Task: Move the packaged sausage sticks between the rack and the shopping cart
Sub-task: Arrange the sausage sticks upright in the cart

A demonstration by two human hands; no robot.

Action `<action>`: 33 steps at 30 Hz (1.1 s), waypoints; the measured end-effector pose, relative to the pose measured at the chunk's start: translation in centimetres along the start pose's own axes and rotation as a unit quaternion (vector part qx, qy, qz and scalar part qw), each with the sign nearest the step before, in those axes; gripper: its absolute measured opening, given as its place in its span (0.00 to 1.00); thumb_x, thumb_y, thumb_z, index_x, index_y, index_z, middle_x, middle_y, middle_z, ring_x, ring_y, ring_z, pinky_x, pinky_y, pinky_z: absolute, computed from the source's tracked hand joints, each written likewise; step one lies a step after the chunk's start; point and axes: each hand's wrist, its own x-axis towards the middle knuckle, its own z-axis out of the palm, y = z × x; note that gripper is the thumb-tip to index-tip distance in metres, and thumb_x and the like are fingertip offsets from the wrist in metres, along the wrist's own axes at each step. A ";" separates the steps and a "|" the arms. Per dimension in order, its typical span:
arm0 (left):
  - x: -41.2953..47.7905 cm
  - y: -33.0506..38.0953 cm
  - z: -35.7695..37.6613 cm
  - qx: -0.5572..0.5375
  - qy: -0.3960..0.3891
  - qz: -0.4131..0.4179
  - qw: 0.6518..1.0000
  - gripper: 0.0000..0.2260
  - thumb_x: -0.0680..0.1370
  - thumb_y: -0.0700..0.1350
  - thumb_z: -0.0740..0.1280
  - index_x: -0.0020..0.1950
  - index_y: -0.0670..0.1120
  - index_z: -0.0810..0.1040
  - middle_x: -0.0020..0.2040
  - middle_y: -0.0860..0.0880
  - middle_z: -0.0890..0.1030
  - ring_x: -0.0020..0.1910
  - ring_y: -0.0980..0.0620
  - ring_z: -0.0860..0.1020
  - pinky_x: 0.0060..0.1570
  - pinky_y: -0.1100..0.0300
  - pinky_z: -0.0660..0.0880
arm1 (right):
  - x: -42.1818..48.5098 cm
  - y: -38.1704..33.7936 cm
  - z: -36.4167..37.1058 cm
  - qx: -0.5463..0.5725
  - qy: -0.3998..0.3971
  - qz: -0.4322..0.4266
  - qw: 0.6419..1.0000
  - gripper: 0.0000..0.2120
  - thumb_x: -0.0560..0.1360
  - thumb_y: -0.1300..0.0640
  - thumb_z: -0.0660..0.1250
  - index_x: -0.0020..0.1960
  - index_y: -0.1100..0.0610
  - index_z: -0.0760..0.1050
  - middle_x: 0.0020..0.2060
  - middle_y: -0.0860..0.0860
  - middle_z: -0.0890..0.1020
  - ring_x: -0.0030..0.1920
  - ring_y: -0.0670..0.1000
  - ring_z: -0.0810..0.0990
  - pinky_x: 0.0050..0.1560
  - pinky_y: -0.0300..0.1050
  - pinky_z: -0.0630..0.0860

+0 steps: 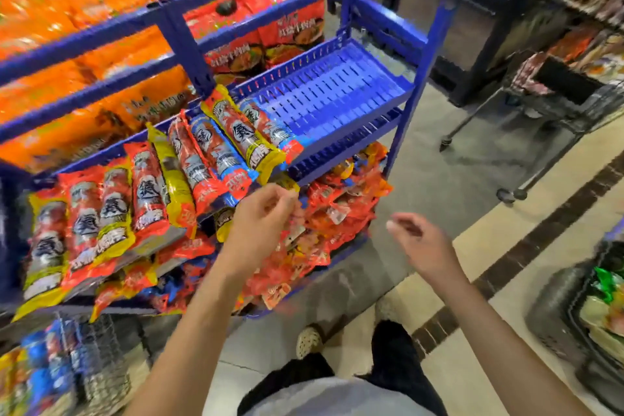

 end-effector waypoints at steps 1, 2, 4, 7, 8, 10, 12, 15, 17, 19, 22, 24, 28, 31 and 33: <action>0.2 1.3 -0.7 0.019 0.023 0.021 0.999 0.12 0.81 0.47 0.64 0.41 0.41 0.78 0.36 0.45 0.82 0.34 0.51 0.80 0.37 0.58 0.75 | 1.7 -2.2 0.1 0.007 -0.018 -0.033 0.999 0.06 0.75 0.50 0.70 0.52 0.47 0.79 0.44 0.42 0.82 0.45 0.39 0.80 0.46 0.29 0.74; 0.5 2.2 -1.3 0.049 0.058 0.036 0.996 0.12 0.80 0.48 0.64 0.41 0.43 0.78 0.36 0.45 0.82 0.35 0.47 0.80 0.38 0.55 0.75 | 3.2 -4.4 0.3 0.013 -0.036 -0.065 0.997 0.05 0.75 0.52 0.70 0.51 0.48 0.79 0.43 0.43 0.83 0.44 0.42 0.80 0.45 0.27 0.73; 1.4 3.5 -2.3 0.140 0.160 0.057 0.975 0.10 0.80 0.50 0.64 0.42 0.46 0.78 0.35 0.48 0.81 0.36 0.47 0.79 0.38 0.54 0.75 | 6.0 -8.8 1.1 0.003 -0.068 -0.135 0.989 0.06 0.75 0.52 0.70 0.52 0.50 0.79 0.43 0.45 0.82 0.45 0.45 0.80 0.45 0.30 0.74; 4.1 4.3 -2.7 0.290 0.263 0.025 0.920 0.10 0.79 0.51 0.64 0.49 0.46 0.78 0.42 0.49 0.83 0.43 0.47 0.80 0.43 0.53 0.76 | 9.4 -15.1 2.8 -0.065 -0.120 -0.232 0.963 0.13 0.76 0.47 0.69 0.57 0.52 0.78 0.45 0.48 0.82 0.46 0.47 0.78 0.50 0.39 0.72; 5.2 4.1 -2.7 0.323 0.266 -0.001 0.908 0.11 0.78 0.52 0.63 0.52 0.46 0.78 0.45 0.48 0.83 0.45 0.46 0.80 0.45 0.52 0.77 | 10.4 -16.7 3.7 -0.098 -0.146 -0.251 0.952 0.16 0.76 0.45 0.68 0.59 0.53 0.77 0.47 0.49 0.81 0.48 0.49 0.78 0.51 0.41 0.72; 7.2 3.7 -2.5 0.365 0.250 -0.057 0.895 0.14 0.78 0.53 0.62 0.57 0.45 0.77 0.49 0.45 0.83 0.50 0.41 0.80 0.49 0.49 0.76 | 12.0 -18.9 5.5 -0.173 -0.198 -0.273 0.925 0.21 0.76 0.42 0.67 0.63 0.53 0.74 0.53 0.51 0.80 0.53 0.52 0.77 0.53 0.45 0.72; 8.6 3.1 -2.2 0.422 0.235 -0.112 0.868 0.16 0.78 0.53 0.61 0.58 0.44 0.76 0.50 0.42 0.82 0.54 0.38 0.77 0.52 0.48 0.73 | 12.8 -19.8 7.2 -0.247 -0.248 -0.270 0.897 0.26 0.75 0.39 0.66 0.67 0.54 0.71 0.59 0.53 0.78 0.57 0.55 0.77 0.56 0.50 0.73; 9.8 3.7 -1.9 0.492 0.206 -0.177 0.827 0.17 0.80 0.55 0.58 0.56 0.43 0.75 0.53 0.40 0.80 0.60 0.38 0.72 0.57 0.46 0.66 | 13.2 -20.4 8.9 -0.269 -0.319 -0.242 0.876 0.33 0.76 0.40 0.65 0.74 0.55 0.63 0.70 0.55 0.71 0.65 0.57 0.73 0.60 0.52 0.72; 10.5 4.4 -1.5 0.497 0.177 -0.205 0.824 0.16 0.81 0.55 0.57 0.55 0.43 0.73 0.55 0.39 0.79 0.63 0.38 0.70 0.63 0.42 0.62 | 13.5 -20.6 9.2 -0.228 -0.338 -0.217 0.887 0.33 0.76 0.43 0.67 0.75 0.55 0.62 0.73 0.55 0.66 0.68 0.57 0.70 0.60 0.50 0.70; 11.3 4.6 -1.1 0.485 0.150 -0.224 0.832 0.16 0.81 0.55 0.57 0.56 0.43 0.72 0.57 0.39 0.78 0.63 0.38 0.70 0.65 0.40 0.60 | 14.0 -20.5 9.1 -0.191 -0.343 -0.202 0.897 0.29 0.76 0.47 0.69 0.74 0.55 0.64 0.73 0.55 0.66 0.67 0.57 0.71 0.57 0.50 0.71; 11.8 4.8 -0.2 0.400 0.168 -0.218 0.874 0.21 0.79 0.57 0.61 0.68 0.48 0.67 0.59 0.42 0.79 0.61 0.38 0.73 0.61 0.43 0.63 | 14.6 -20.2 8.2 -0.132 -0.336 -0.189 0.913 0.26 0.76 0.50 0.70 0.71 0.53 0.68 0.62 0.54 0.75 0.51 0.54 0.77 0.49 0.50 0.74; 11.8 5.5 0.6 0.279 0.218 -0.181 0.918 0.23 0.79 0.55 0.64 0.71 0.50 0.64 0.53 0.44 0.80 0.54 0.41 0.77 0.52 0.49 0.68 | 15.0 -20.1 7.3 -0.079 -0.333 -0.174 0.923 0.25 0.75 0.51 0.71 0.70 0.52 0.70 0.57 0.52 0.75 0.46 0.51 0.75 0.45 0.48 0.72; 11.4 7.0 2.3 0.027 0.270 -0.116 0.955 0.25 0.76 0.51 0.70 0.69 0.50 0.65 0.48 0.50 0.75 0.44 0.50 0.77 0.34 0.60 0.70 | 15.6 -19.6 5.2 0.019 -0.323 -0.150 0.934 0.22 0.75 0.52 0.72 0.66 0.47 0.71 0.61 0.53 0.75 0.60 0.52 0.76 0.51 0.48 0.74; 10.3 7.4 2.7 -0.140 0.283 -0.102 0.943 0.30 0.73 0.50 0.74 0.72 0.50 0.65 0.54 0.52 0.75 0.51 0.54 0.78 0.39 0.64 0.70 | 14.9 -19.0 3.2 0.084 -0.334 -0.149 0.927 0.20 0.75 0.51 0.72 0.65 0.45 0.71 0.50 0.44 0.75 0.52 0.40 0.75 0.45 0.37 0.71; 9.1 7.3 2.6 -0.194 0.298 -0.098 0.929 0.30 0.72 0.49 0.75 0.71 0.48 0.68 0.57 0.51 0.76 0.53 0.53 0.79 0.42 0.64 0.72 | 14.5 -18.5 2.4 0.125 -0.329 -0.142 0.925 0.20 0.74 0.51 0.73 0.64 0.45 0.72 0.47 0.43 0.76 0.48 0.38 0.77 0.42 0.34 0.71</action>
